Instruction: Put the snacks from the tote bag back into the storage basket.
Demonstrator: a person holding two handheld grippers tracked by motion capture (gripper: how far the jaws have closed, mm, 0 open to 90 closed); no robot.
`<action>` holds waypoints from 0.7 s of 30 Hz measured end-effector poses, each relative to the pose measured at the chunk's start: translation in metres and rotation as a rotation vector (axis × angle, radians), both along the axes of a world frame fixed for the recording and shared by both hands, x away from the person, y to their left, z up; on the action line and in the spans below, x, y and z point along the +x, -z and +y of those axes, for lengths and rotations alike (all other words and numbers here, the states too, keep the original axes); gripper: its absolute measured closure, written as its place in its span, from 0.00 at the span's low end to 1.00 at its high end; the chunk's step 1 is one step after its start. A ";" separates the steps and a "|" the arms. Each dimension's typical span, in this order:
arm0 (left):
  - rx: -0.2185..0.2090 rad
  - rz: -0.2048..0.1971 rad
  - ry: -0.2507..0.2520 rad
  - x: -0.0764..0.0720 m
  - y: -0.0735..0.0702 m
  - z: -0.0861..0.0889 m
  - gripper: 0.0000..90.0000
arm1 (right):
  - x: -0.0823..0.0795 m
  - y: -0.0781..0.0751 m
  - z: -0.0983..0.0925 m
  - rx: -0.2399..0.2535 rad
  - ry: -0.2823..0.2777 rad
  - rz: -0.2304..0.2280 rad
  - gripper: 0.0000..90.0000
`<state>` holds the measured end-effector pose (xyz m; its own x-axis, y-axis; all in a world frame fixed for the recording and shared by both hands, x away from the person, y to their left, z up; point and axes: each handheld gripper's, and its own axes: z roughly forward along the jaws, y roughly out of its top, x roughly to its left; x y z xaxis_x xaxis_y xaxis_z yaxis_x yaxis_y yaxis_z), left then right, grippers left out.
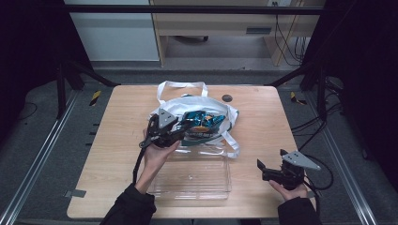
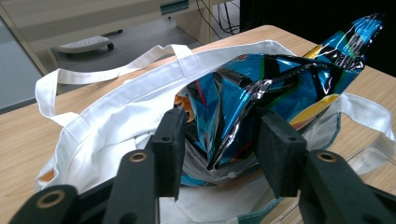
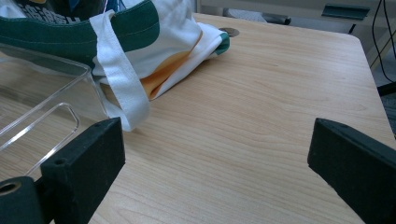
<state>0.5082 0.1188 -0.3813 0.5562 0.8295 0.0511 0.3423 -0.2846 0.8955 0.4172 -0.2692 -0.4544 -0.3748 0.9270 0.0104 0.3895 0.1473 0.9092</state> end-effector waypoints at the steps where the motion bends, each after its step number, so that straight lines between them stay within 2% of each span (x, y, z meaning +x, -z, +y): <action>1: 0.001 0.000 0.002 0.000 0.000 0.000 0.65 | 0.000 0.000 0.000 -0.001 0.000 -0.002 0.05; 3: -0.004 0.001 0.002 0.001 0.000 -0.001 0.69 | 0.000 0.000 0.000 0.000 -0.001 -0.001 0.05; 11: 0.020 -0.004 -0.003 0.003 -0.002 -0.006 0.83 | 0.000 0.000 0.000 -0.002 -0.002 -0.003 0.05; 17: 0.005 0.018 -0.010 0.006 -0.002 -0.005 0.95 | 0.000 0.000 0.000 -0.002 -0.003 -0.003 0.05; 21: -0.007 0.028 -0.015 0.006 -0.002 -0.005 0.99 | 0.000 0.000 0.000 -0.003 -0.002 -0.002 0.05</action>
<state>0.5138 0.1142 -0.3790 0.5447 0.8381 0.0296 0.3715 -0.2728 0.8874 0.4174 -0.2689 -0.4544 -0.3771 0.9261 0.0067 0.3871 0.1511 0.9096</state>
